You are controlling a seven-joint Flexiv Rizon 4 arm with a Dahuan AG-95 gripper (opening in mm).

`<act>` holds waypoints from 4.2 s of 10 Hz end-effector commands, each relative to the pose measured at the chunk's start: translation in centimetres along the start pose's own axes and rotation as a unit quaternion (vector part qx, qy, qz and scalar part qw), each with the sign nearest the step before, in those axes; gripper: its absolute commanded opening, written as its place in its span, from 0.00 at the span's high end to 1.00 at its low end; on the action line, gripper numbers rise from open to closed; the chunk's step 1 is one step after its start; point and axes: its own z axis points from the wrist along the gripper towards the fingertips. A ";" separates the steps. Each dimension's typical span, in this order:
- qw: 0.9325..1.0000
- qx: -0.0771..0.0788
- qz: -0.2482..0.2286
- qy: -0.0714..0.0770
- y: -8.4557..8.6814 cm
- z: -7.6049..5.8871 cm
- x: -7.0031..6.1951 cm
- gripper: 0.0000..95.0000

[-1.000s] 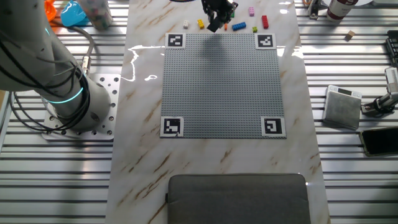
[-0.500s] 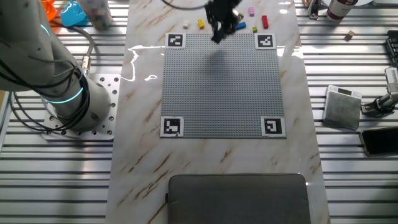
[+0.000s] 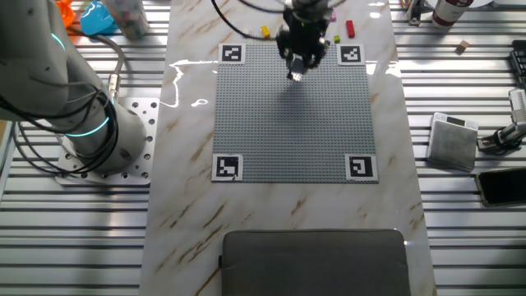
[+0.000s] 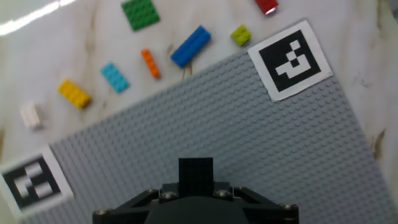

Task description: Build with small Lego blocks

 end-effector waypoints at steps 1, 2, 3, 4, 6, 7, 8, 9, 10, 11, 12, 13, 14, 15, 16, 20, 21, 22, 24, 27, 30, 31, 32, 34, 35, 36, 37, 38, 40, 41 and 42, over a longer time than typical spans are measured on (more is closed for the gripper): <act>0.997 0.011 -0.077 -0.002 -1.3 0.7 2.8 1.00; 0.997 0.011 -0.075 -0.003 -1.3 0.7 2.9 1.00; 0.997 0.016 -0.073 -0.004 -1.3 0.6 2.9 1.00; 0.997 0.017 -0.075 -0.003 -1.3 0.6 2.9 1.00; 0.997 0.013 -0.070 0.005 -1.3 0.6 2.9 1.00; 0.998 0.013 -0.063 0.004 -1.3 0.6 2.9 1.00; 0.999 0.015 -0.048 0.003 -1.3 0.6 2.9 1.00; 0.999 0.017 -0.042 -0.001 -1.3 0.6 2.9 1.00; 1.000 0.017 -0.021 -0.002 -1.3 0.6 2.9 1.00; 1.000 0.018 -0.010 0.004 -1.3 0.6 2.9 1.00; 1.000 0.018 -0.004 0.003 -1.3 0.6 2.9 1.00; 1.000 0.016 -0.001 0.001 -1.3 0.6 2.9 1.00; 1.000 0.016 0.001 0.001 -1.3 0.6 2.9 1.00; 1.000 0.016 -0.004 -0.001 -1.3 0.6 2.9 1.00; 1.000 0.015 -0.026 -0.001 -1.8 0.5 3.4 1.00; 0.994 0.019 -0.108 -0.007 -4.6 0.6 5.3 1.00; 0.992 0.020 -0.122 -0.019 -5.0 1.1 5.6 1.00; 0.992 0.022 -0.125 -0.021 -5.1 1.4 5.7 1.00; 0.991 0.023 -0.128 -0.021 -5.9 1.7 5.6 1.00; 0.993 0.024 -0.109 -0.023 -6.8 1.8 5.2 1.00; 0.993 0.025 -0.110 -0.024 -7.3 2.3 4.7 1.00; 0.993 0.026 -0.110 -0.024 -7.3 2.7 4.6 1.00; 0.993 0.026 -0.111 -0.024 -7.3 3.0 4.5 1.00; 0.993 0.028 -0.117 -0.022 -7.3 3.2 4.4 1.00; 0.992 0.028 -0.120 -0.020 -7.2 3.3 4.2 1.00; 0.992 0.029 -0.122 -0.020 -7.2 3.5 4.1 1.00; 0.991 0.030 -0.126 -0.018 -7.1 3.6 3.9 1.00; 0.991 0.031 -0.131 -0.016 -7.1 3.8 3.8 1.00; 0.990 0.031 -0.139 -0.015 -7.1 4.2 3.8 1.00; 0.989 0.030 -0.142 -0.017 -7.1 4.3 3.7 1.00; 0.988 0.030 -0.149 -0.016 -7.0 4.5 3.6 1.00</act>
